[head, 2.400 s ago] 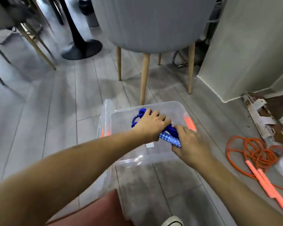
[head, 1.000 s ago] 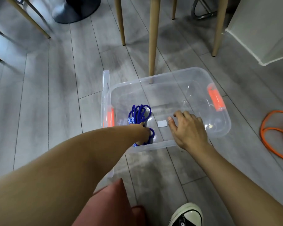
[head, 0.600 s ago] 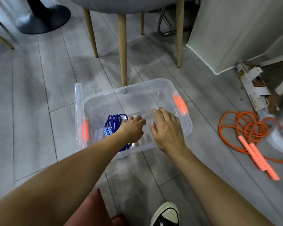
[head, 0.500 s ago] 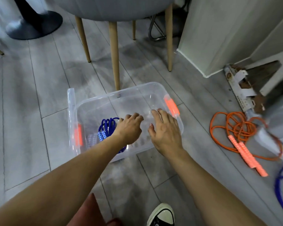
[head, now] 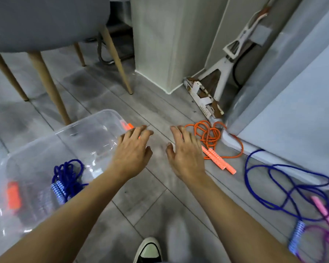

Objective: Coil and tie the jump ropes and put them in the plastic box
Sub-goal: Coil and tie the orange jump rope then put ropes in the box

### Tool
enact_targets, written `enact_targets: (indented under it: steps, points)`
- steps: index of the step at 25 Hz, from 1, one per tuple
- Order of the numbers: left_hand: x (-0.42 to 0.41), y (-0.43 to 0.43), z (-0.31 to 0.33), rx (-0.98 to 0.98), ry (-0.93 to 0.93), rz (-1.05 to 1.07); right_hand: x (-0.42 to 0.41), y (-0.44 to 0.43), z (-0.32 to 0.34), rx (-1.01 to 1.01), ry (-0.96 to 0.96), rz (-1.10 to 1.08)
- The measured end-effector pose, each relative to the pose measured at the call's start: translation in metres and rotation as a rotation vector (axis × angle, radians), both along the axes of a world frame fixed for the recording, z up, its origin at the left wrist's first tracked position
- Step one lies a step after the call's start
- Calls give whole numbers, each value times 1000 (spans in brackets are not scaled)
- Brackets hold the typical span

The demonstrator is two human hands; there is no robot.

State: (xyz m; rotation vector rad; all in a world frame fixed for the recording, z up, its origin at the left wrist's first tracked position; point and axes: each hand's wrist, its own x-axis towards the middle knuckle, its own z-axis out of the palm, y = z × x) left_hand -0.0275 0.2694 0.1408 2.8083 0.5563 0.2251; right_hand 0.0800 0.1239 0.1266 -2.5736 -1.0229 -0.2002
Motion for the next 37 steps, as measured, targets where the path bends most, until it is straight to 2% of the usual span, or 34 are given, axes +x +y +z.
enact_targets:
  steps: [7,14,23,27,31,34,37]
  points:
    - [67,-77,-21,5,30,-132,48,-89,-24,-44,-14,-122]
    - [116,-138,-84,-34,74,-256,85,-159,-98,-102,47,-210]
    - [138,-155,-152,-61,138,-298,153,-174,-201,-300,222,-214]
    - [135,-150,-163,-67,156,-301,176,-164,-225,-412,305,-216]
    - [129,-147,-163,-91,190,-290,164,-163,-230,-487,349,-224]
    - [122,-147,-156,-81,204,-287,124,-181,-228,-540,393,-236]
    - [112,-150,-138,-97,242,-279,75,-205,-216,-686,451,-244]
